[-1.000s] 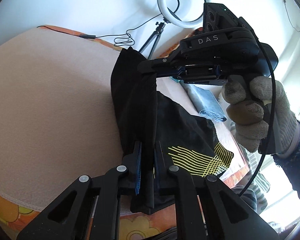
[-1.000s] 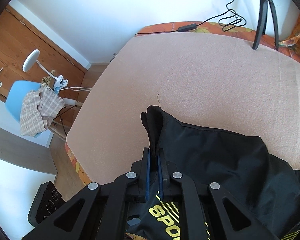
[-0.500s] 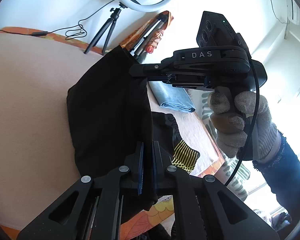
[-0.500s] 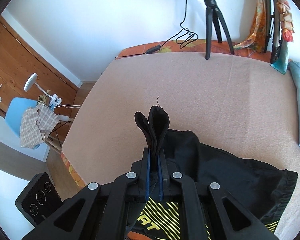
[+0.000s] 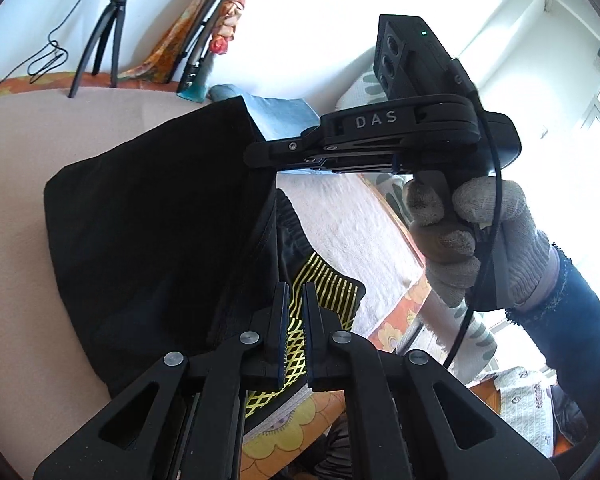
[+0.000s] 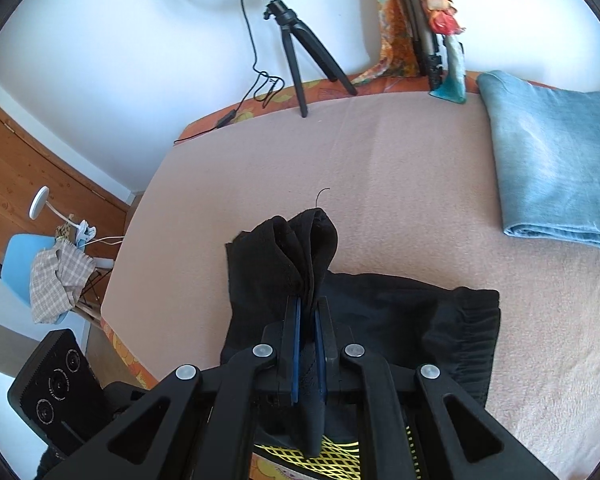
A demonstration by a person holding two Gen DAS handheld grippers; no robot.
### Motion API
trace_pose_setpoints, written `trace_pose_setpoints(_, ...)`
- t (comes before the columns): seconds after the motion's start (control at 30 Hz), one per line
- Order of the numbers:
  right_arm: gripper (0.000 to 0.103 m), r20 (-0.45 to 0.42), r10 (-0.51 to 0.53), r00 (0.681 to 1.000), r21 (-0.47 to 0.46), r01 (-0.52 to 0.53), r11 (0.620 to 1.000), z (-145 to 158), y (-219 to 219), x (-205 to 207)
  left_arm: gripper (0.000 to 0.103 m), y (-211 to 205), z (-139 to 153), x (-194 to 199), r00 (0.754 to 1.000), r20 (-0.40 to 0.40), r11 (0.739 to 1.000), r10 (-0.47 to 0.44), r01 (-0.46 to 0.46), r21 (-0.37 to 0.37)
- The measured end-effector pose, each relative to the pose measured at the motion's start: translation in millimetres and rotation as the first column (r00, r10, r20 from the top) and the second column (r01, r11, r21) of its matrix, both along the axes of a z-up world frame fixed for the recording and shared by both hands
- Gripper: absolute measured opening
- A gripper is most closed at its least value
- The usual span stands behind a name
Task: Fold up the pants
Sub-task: 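Lift the shorts edge with the right tool and fold it over the bundle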
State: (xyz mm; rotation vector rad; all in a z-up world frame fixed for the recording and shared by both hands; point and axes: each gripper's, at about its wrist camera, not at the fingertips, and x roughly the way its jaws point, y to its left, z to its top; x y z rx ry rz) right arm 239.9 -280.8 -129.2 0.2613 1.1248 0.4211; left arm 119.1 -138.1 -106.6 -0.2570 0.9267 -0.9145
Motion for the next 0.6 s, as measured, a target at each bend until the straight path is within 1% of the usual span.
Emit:
trace_pose_setpoints(0.07,0.004,-0.016,-0.026,1.000,0.000,0.026,1.000,-9.3,-17.3,1.5,0.005,-2.4,6.3,-0.7,1.000,0.029,1.000,0.006,-0.007,0.022)
trace_pose_setpoints(0.13,0.004,-0.032,-0.053,0.998,0.007,0.053,0.999,-19.0,-33.3,4.3,0.005,3.5,8.9,0.5,0.999,0.042,0.999,0.018,-0.020,0.039)
trace_pose_setpoints(0.23,0.004,-0.067,-0.074,0.995,0.036,0.077,0.996,-36.1,-53.3,10.9,0.007,14.2,7.1,5.9,0.999,0.034,0.997,0.037,-0.039,0.069)
trace_pose_setpoints(0.3,0.004,-0.086,-0.084,0.993,0.030,0.087,0.996,-47.8,-61.5,15.0,0.010,17.5,3.3,8.4,0.998,0.025,0.994,0.055,-0.057,0.094)
trace_pose_setpoints(0.37,0.004,-0.106,-0.092,0.990,0.032,0.096,0.995,-59.2,-68.2,18.5,0.019,18.3,-4.1,13.5,0.998,-0.018,0.994,0.053,-0.052,0.095)
trace_pose_setpoints(0.43,0.004,-0.116,-0.093,0.989,0.018,0.096,0.995,-67.6,-71.1,20.6,0.049,13.8,-12.9,19.9,0.997,-0.066,0.993,0.048,-0.040,0.114)
trace_pose_setpoints(0.47,0.004,-0.117,-0.092,0.989,0.009,0.094,0.996,-70.2,-71.8,21.3,0.051,8.5,-17.3,21.5,0.995,-0.082,0.991,0.047,-0.036,0.130)
trace_pose_setpoints(0.6,0.004,-0.119,-0.092,0.989,-0.023,0.090,0.996,-77.6,-75.3,24.9,0.051,-11.9,-36.7,31.2,0.989,-0.144,0.983,0.042,-0.015,0.185)
